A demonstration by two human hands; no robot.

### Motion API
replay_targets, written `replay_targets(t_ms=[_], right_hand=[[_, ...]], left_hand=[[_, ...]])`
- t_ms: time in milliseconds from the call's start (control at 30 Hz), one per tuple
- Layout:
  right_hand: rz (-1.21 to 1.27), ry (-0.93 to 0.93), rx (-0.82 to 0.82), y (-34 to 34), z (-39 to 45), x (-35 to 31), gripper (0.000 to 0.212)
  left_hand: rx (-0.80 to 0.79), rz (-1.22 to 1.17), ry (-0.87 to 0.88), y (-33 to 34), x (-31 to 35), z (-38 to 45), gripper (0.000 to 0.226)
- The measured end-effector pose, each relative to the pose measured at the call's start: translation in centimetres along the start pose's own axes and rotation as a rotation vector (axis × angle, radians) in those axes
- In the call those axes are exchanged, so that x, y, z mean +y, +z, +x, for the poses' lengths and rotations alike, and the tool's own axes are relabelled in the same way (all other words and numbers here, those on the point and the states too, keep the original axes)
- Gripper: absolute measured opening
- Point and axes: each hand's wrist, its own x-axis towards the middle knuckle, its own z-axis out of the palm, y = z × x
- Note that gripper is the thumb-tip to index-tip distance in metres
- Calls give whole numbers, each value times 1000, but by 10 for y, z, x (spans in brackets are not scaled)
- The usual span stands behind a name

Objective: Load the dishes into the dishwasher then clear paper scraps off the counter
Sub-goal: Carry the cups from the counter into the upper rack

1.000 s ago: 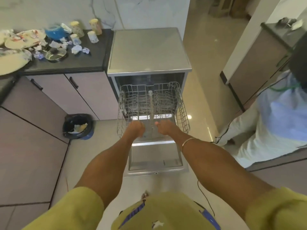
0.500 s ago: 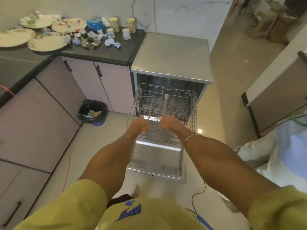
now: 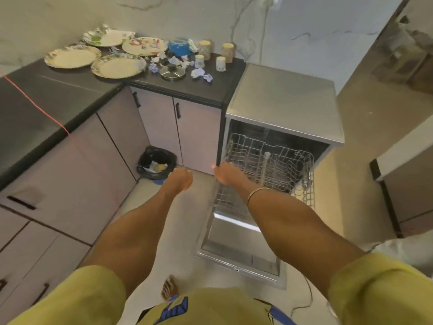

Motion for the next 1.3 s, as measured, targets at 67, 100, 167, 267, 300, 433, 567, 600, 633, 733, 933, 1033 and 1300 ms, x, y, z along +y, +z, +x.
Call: replay_targets(t_ms=[67,100,167,267,300,433,567,600,633,733,933,1033,1300], right_hand=[[14,-11,5,-5,12,-40,69],[28,-19,18,-6,19,-58,68],[45,-42,34,-6,37,-90,68],[36,-65,40,-7,64,-130,70],[25,-75,40,-6,75,-139,70],[-42,-74,18,-17,103,-169,65],[-74,-120,32,-38,135,-190,58],[-83,-116,31,-42,144,-192,60],[-78,-113,41,-46,155,-195,61],[52,-79,139,-64,186,-204,61],[186,-105,329,-119,260,-215,46],[191,-83,368,-156,305,-213,43],[248,-10,438,-219,398,-200,27]], left_hand=[[23,45,-13,-25,-37,18,42],[35,24,-17,-35,-57,29,42],[41,-21,-38,-58,-92,48,41],[72,-48,-83,-95,-128,60,39],[65,-74,-86,-104,-135,65,39],[65,-61,-61,-126,-156,85,36],[23,8,-63,-135,-167,124,43],[8,15,-49,-136,-167,137,48],[3,42,-40,-139,-167,150,53],[3,-15,-69,-155,-163,187,48],[-38,-22,-17,-194,-142,282,48],[-62,-26,-11,-215,-123,336,55],[113,-105,188,-255,-55,439,28]])
